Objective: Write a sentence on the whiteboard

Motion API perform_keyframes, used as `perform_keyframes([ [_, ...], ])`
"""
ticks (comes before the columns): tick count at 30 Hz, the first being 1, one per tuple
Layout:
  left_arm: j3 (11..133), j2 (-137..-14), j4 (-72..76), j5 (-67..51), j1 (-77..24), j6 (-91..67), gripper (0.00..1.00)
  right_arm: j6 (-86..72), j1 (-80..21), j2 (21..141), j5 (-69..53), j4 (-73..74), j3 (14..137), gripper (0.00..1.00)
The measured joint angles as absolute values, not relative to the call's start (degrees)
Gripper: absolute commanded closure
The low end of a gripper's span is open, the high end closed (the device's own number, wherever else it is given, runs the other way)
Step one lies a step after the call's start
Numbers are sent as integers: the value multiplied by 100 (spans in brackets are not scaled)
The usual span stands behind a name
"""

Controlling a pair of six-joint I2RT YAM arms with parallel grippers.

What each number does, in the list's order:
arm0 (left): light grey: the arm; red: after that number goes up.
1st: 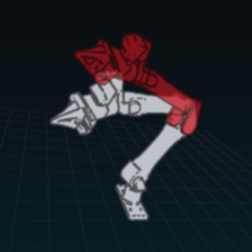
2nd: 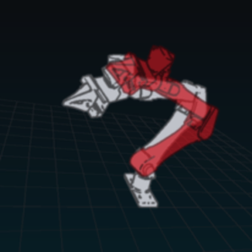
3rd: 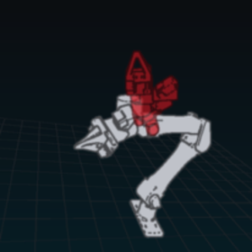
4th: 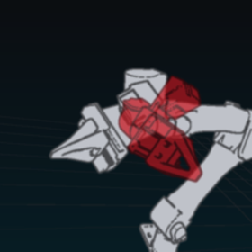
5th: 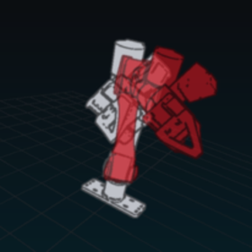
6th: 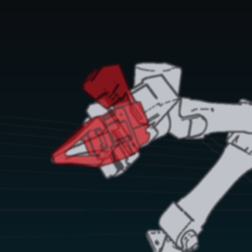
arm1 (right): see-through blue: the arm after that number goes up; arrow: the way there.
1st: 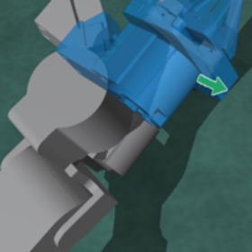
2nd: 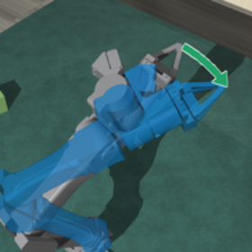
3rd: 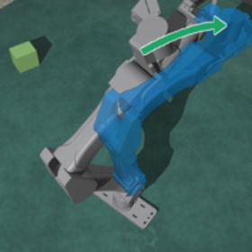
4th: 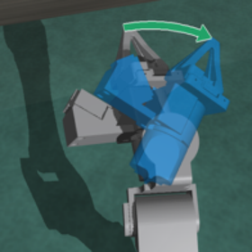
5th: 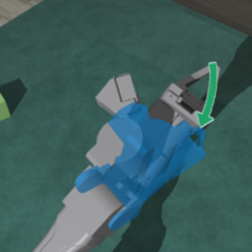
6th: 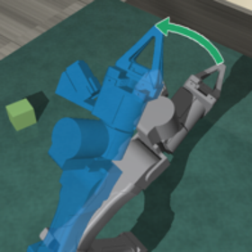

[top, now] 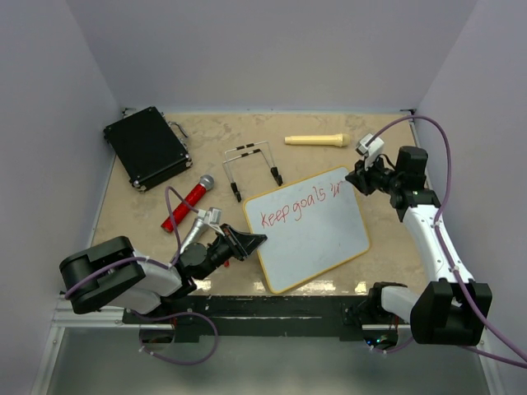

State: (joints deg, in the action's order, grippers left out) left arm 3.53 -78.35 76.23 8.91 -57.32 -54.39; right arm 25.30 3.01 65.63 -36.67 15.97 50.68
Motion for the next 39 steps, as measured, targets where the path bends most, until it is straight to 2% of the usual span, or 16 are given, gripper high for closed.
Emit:
perform_keyframes([
  [20,353,-7891,7677,884,-5732,-5417,100,3267,303,6224,-3470,2733,5323,100],
  [28,454,-7905,7658,888,-5732,-5367,100,3328,301,5251,-4683,2840,5688,100],
  [39,1157,-7940,7011,1221,-5752,-5118,100,3538,301,5284,-6447,2917,5389,100],
])
